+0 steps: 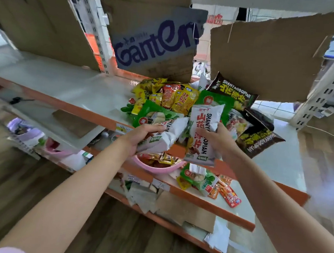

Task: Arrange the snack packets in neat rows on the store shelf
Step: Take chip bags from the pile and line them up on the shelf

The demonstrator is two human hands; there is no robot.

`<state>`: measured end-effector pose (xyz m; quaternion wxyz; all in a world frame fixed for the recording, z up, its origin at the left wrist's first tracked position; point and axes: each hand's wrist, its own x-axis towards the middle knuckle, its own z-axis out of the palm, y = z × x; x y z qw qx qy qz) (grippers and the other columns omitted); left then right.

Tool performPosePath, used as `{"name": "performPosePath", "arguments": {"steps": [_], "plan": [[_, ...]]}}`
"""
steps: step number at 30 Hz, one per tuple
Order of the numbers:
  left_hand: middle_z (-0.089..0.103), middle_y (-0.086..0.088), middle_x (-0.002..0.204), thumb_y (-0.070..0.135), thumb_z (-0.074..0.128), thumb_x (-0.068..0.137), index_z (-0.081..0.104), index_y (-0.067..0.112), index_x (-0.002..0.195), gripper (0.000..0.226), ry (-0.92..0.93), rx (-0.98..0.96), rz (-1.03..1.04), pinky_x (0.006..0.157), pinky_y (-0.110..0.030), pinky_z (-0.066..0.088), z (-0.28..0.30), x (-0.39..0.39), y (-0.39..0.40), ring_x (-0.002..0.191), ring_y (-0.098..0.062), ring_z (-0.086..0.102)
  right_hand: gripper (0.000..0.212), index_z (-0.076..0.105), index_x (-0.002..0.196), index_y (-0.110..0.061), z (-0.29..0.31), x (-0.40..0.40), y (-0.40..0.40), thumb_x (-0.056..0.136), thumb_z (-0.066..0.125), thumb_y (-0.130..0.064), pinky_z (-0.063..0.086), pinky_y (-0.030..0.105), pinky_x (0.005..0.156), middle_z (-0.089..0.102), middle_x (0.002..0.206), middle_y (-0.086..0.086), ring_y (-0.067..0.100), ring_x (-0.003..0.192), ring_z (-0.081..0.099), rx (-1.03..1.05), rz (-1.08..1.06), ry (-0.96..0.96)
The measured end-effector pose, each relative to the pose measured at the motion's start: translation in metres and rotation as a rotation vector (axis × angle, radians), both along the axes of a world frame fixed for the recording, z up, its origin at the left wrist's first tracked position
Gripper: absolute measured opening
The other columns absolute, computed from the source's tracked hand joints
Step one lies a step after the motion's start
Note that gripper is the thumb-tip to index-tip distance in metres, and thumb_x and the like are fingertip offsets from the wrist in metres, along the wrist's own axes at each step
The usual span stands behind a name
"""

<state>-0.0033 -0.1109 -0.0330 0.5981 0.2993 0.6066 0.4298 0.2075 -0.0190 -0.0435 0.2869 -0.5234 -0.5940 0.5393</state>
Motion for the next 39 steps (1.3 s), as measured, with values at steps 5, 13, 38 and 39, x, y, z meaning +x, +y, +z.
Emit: {"name": "performPosePath", "arguments": {"steps": [5,13,38,39], "plan": [[0.069,-0.003,0.083,0.038,0.065,0.082,0.067,0.017,0.097,0.027,0.002,0.044,0.008,0.048,-0.020,0.051,0.000,-0.039,-0.012,0.061,-0.012,0.066,0.057,0.042,0.124,-0.005,-0.008,-0.026,-0.004,0.084,0.065,-0.039,0.042,0.023,0.046,0.061,0.101,0.007,0.013,0.067,0.057,-0.006,-0.072,-0.264],[0.071,-0.006,0.094,0.023,0.057,0.091,0.060,0.011,0.104,0.018,0.130,0.121,-0.099,0.069,-0.028,0.053,-0.016,-0.057,-0.012,0.081,-0.020,0.068,0.049,0.043,0.117,-0.008,0.001,-0.041,-0.020,0.085,0.066,-0.037,0.042,0.025,0.049,0.061,0.109,0.009,0.020,0.080,0.059,0.055,-0.194,-0.319],[0.070,-0.011,0.101,0.008,0.070,0.077,0.058,0.007,0.112,0.037,-0.003,0.083,0.302,0.072,-0.037,0.057,-0.061,-0.207,-0.110,0.082,-0.022,0.070,0.061,0.048,0.117,-0.012,-0.021,-0.220,-0.086,0.071,0.078,-0.039,0.056,0.044,0.081,0.067,0.107,0.007,0.023,0.088,0.068,-0.101,0.184,-0.071],[0.069,-0.012,0.103,0.007,0.070,0.078,0.056,0.006,0.116,0.041,-0.019,0.068,0.361,0.075,-0.040,0.057,-0.064,-0.220,-0.122,0.086,-0.025,0.069,0.059,0.050,0.117,-0.013,-0.022,-0.237,-0.094,0.071,0.078,-0.039,0.055,0.048,0.083,0.068,0.106,0.007,0.027,0.089,0.068,-0.110,0.213,-0.061]]}}
